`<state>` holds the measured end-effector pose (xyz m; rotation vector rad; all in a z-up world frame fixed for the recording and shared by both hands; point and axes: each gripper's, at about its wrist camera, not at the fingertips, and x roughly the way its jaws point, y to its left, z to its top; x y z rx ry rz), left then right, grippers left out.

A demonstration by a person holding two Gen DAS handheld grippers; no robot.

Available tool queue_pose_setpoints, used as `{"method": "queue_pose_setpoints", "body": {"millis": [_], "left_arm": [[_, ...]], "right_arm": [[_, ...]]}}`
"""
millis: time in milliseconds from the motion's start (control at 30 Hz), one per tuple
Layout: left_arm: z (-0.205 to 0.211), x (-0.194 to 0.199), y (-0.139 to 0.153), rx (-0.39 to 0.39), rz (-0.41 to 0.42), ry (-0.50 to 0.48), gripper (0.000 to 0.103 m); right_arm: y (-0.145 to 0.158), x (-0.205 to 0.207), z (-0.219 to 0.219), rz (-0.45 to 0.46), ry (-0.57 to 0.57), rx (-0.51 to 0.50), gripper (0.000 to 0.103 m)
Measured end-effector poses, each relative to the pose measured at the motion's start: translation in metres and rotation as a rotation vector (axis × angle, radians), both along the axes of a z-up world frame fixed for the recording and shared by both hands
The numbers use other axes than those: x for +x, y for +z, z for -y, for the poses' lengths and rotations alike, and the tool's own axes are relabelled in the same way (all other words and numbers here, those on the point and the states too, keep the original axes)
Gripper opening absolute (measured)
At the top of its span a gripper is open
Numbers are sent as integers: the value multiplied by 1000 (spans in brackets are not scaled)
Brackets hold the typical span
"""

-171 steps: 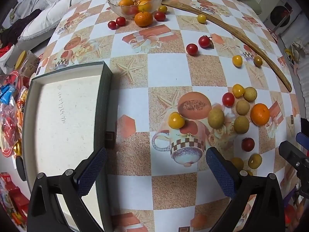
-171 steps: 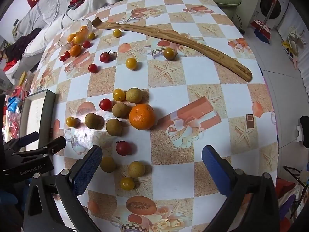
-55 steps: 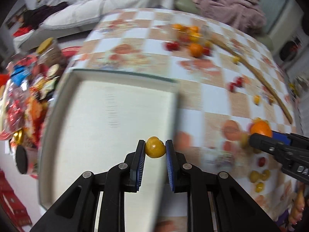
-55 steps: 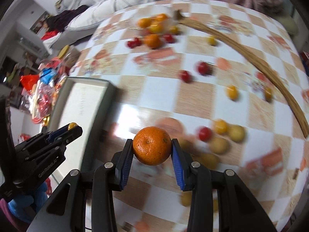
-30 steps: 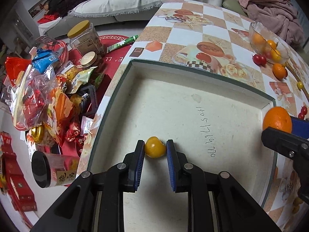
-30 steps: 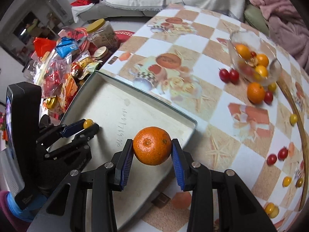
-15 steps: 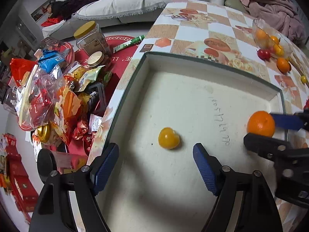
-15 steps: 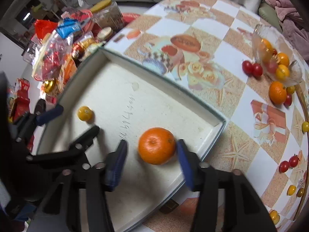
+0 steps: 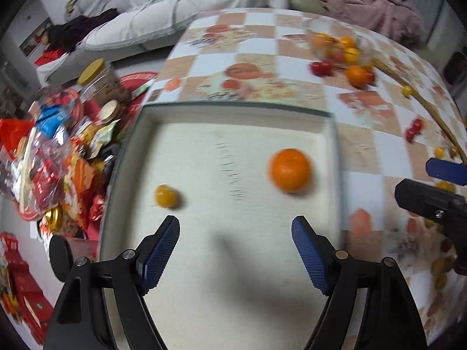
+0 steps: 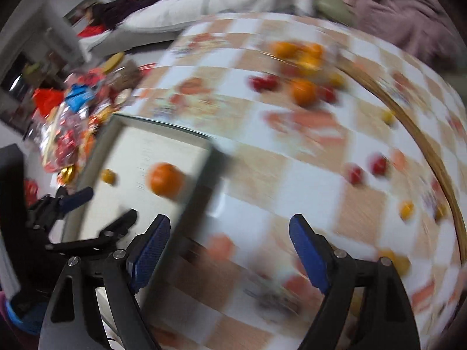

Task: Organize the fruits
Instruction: 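Move both open tools back over the fruit on the table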

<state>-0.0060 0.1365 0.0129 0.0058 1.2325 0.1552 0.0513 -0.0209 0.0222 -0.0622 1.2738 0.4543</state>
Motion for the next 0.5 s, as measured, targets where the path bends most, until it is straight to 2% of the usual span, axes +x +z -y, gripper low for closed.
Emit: {"method": "queue_pose_setpoints", "body": {"millis": [300,500], "left_arm": [[97,50,13,-57,25,-170,80],[143,89,-3,-68,14,-206,80]], "right_arm": [[-9,13,148,-22,-297,-91,86],[-11,30,217,-20,-448,-106,86]]}}
